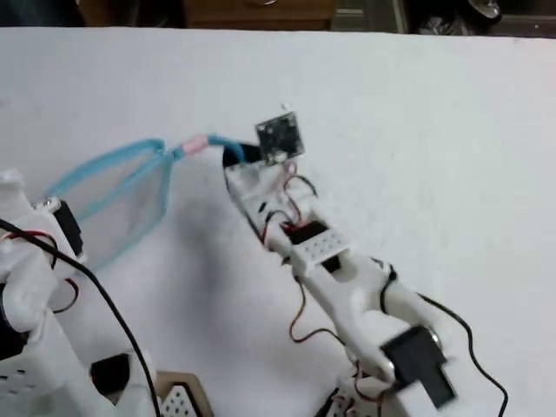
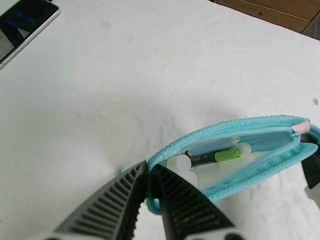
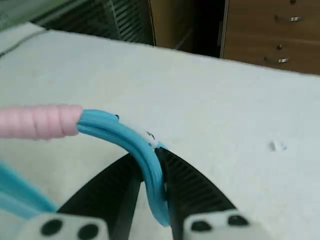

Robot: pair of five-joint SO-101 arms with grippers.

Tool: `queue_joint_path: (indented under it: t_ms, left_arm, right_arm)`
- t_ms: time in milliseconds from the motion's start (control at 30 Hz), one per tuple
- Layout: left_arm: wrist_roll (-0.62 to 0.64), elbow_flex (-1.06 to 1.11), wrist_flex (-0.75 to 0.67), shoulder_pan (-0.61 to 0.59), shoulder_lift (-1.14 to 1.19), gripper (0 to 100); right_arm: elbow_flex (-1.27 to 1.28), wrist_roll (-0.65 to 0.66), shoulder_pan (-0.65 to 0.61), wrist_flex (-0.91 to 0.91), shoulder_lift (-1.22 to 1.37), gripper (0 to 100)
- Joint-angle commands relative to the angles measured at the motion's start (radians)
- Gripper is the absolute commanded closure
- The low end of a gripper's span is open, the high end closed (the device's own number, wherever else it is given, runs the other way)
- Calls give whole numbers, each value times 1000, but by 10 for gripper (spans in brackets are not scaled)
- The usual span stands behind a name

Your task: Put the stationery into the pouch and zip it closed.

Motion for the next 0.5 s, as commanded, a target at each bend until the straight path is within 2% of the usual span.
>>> queue_joint_path:
  t_ms: [0,233,333,467]
  left_arm:
    - [5,-18,-11,-2,1,974]
    - [5,-21,-12,-2,4,972]
    - [5,-25,-12,-1,1,965]
    - [11,-26,-12,-2,1,880]
  right_arm:
    - [-15,6,10,44,-208,981]
    - [-203,5,-2,255,-542,981]
    - [-361,5,-4,337,-567,981]
    - [-583,5,-10,426,-521,981]
